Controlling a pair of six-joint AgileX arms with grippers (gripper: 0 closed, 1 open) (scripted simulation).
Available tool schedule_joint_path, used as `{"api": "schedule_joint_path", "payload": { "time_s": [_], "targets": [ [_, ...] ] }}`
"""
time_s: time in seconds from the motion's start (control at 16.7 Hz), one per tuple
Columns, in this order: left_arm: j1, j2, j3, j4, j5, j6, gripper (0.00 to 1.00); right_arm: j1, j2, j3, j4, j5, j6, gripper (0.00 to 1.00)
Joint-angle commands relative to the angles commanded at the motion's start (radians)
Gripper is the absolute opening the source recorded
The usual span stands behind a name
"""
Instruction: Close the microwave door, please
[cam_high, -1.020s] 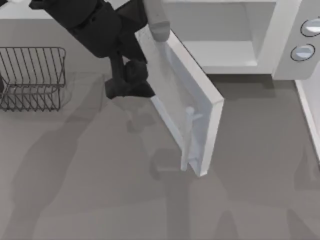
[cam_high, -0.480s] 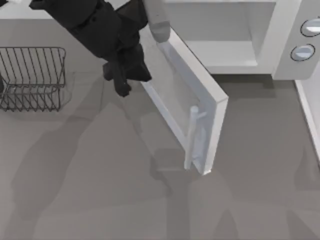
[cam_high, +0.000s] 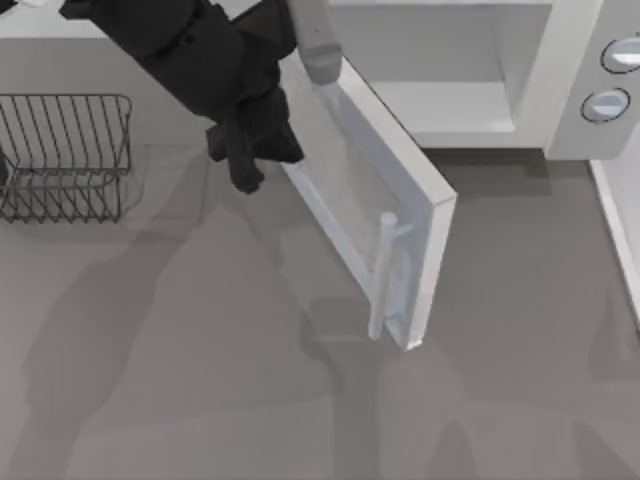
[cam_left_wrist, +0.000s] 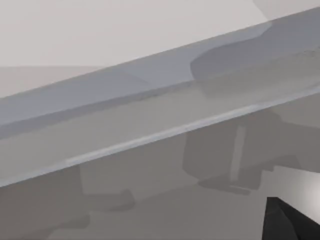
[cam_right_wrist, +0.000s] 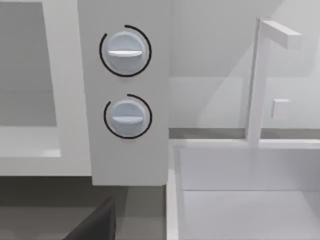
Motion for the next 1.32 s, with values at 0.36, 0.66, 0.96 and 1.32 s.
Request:
{"api": "schedule_joint_path", "payload": {
  "time_s": [0.36,0.66,0.96,1.32],
  "targets": [
    [-0.033,0.021,0.026,0.009,-0.011,-0.034,0.00,0.000,0.000,0.000,0.000,0.000,0.000,1.00],
    [-0.047,0.030,0.037,0.013,-0.016,-0.048,0.00,0.000,0.000,0.000,0.000,0.000,0.000,1.00],
    [-0.060,0.040,0.051,0.015,-0.021,-0.065,0.00,0.000,0.000,0.000,0.000,0.000,0.000,1.00],
    [-0.089,0.062,0.078,0.021,-0.031,-0.093,0.00,0.000,0.000,0.000,0.000,0.000,0.000,1.00]
  ]
}}
